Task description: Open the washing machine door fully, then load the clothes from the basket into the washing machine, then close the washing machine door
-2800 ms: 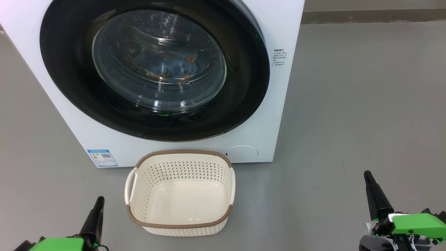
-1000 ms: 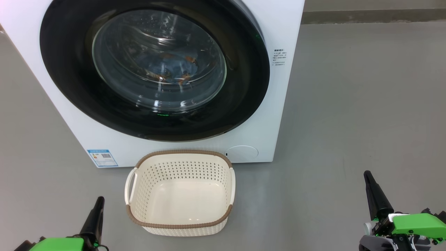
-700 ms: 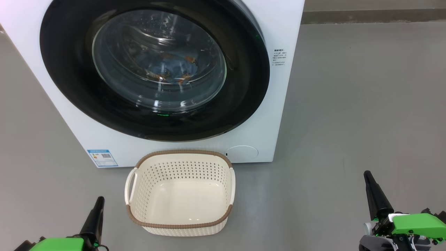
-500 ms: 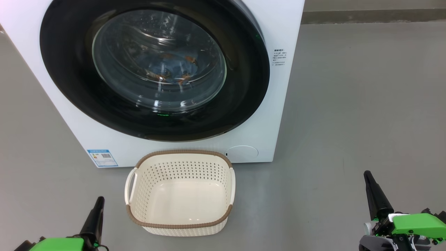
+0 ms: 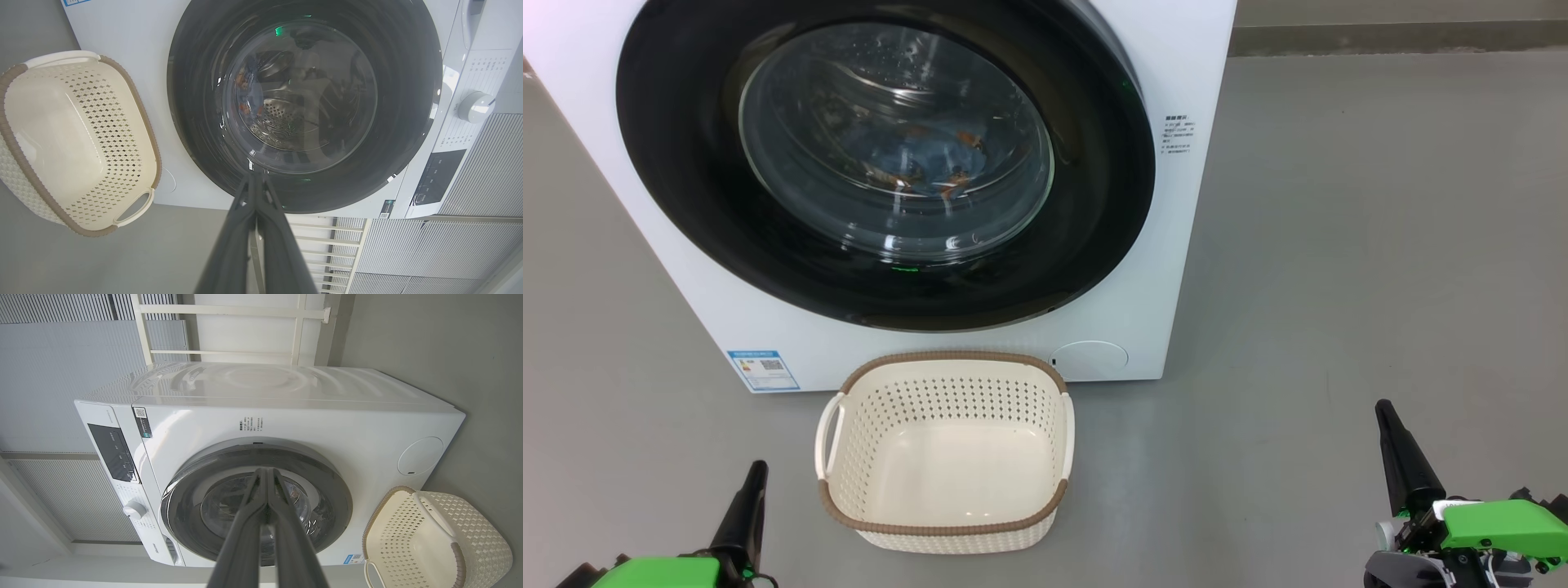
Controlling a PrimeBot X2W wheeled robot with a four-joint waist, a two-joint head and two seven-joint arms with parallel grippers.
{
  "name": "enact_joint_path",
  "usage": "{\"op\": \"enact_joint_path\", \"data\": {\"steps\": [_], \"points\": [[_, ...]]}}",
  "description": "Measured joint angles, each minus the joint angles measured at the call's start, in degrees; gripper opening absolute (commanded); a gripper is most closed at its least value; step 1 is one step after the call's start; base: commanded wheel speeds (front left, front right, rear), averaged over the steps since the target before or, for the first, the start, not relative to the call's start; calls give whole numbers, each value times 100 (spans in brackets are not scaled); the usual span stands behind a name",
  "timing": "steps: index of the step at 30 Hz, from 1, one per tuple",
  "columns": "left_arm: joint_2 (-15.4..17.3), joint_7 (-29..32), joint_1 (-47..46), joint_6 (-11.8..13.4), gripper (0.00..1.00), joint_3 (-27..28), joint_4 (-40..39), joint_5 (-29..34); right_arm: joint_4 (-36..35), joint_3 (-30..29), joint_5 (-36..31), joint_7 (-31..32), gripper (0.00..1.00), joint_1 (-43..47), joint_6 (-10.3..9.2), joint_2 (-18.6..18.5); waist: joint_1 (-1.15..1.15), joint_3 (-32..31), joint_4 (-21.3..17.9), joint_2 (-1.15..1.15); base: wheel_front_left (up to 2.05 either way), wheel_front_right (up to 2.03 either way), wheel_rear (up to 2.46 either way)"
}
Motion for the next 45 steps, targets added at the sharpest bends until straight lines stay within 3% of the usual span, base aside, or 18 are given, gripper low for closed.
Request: {"op": "enact_joint_path", "data": {"steps": [45], "points": [[0, 0, 0, 0, 0, 0, 1, 0, 0, -1, 0, 0, 0, 0, 0, 1, 0, 0, 0, 0, 0, 0, 0]]}}
